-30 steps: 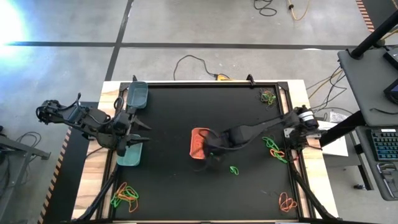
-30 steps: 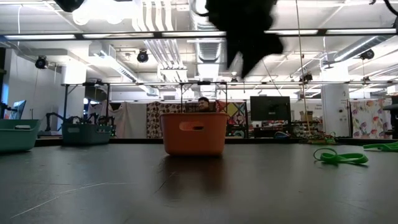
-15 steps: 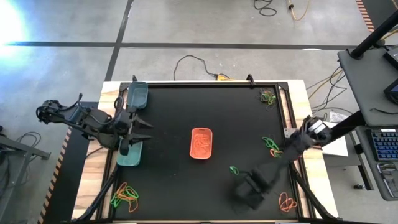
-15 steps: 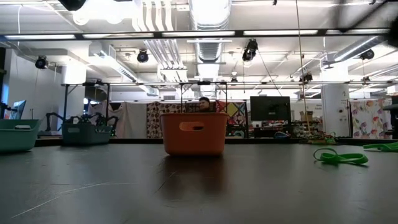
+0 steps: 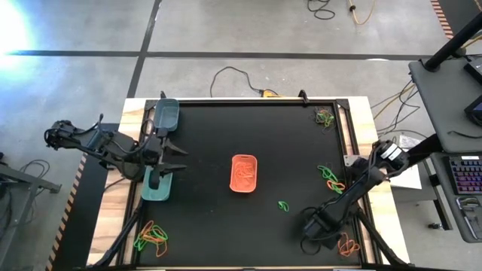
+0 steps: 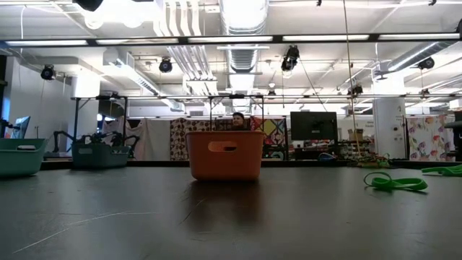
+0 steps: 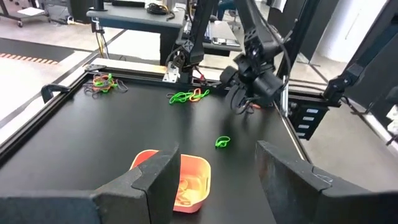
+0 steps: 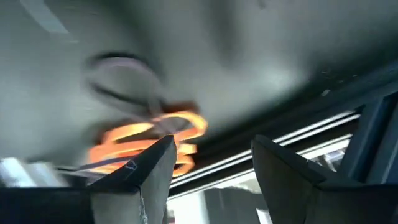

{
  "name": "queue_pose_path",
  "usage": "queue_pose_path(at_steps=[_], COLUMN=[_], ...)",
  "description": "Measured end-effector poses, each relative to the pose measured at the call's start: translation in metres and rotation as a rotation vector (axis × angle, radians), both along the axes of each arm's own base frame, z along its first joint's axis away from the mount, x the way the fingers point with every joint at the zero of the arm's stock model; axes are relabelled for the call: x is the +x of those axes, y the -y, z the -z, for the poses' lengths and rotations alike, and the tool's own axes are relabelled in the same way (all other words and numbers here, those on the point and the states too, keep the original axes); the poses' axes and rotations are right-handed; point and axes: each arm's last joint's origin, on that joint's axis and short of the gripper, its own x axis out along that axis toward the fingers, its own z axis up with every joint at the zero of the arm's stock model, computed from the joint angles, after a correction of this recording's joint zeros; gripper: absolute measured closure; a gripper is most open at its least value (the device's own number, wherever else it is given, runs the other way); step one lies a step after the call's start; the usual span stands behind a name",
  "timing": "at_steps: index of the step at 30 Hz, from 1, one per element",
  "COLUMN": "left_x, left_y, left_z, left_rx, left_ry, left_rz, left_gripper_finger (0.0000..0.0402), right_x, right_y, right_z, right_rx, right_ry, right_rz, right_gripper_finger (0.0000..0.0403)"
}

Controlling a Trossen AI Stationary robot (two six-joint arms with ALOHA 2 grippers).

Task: Sort rubber bands into baskets
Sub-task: Put the orange rubber band into the orange bin

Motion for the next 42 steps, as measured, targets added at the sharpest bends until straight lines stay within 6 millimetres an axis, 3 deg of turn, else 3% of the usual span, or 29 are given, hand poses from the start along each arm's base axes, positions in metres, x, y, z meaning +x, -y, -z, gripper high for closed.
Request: queue_pose_path(at_steps=[7, 18, 22, 29, 33, 37, 42], left_x=[0.0, 0.002, 0.003, 0.003, 0.003, 0.001, -0.003], left_y=[0.0, 0.001, 0.001, 0.001, 0.001, 0.0, -0.001], left_z=[0.0, 0.001, 0.001, 0.0, 0.0, -0.001, -0.003], left_rx=[-0.025, -0.022, -0.023, -0.026, -0.023, -0.008, 0.002], left_ry=[0.001, -0.008, -0.008, 0.001, 0.003, 0.01, 0.028], left_rz=[-0.006, -0.006, -0.006, -0.006, -0.005, 0.0, 0.005], left_gripper_finger=[0.0209, 0.0209, 0.0209, 0.0209, 0.0209, 0.0209, 0.0209], right_x=[-0.005, -0.008, -0.008, -0.007, -0.002, 0.004, 0.019], right_y=[0.003, 0.006, 0.005, 0.004, 0.0, -0.002, -0.005], right_z=[0.007, 0.035, 0.037, 0.039, 0.034, 0.018, -0.017], right_rx=[0.062, 0.104, 0.119, 0.101, 0.079, -0.026, -0.13], right_ry=[-0.015, -0.029, -0.015, 0.003, 0.015, 0.02, 0.018], right_rz=[-0.034, -0.062, -0.088, -0.078, -0.076, -0.121, -0.131], right_gripper_finger=[0.0197, 0.0203, 0.0239, 0.034, 0.0387, 0.0393, 0.0394])
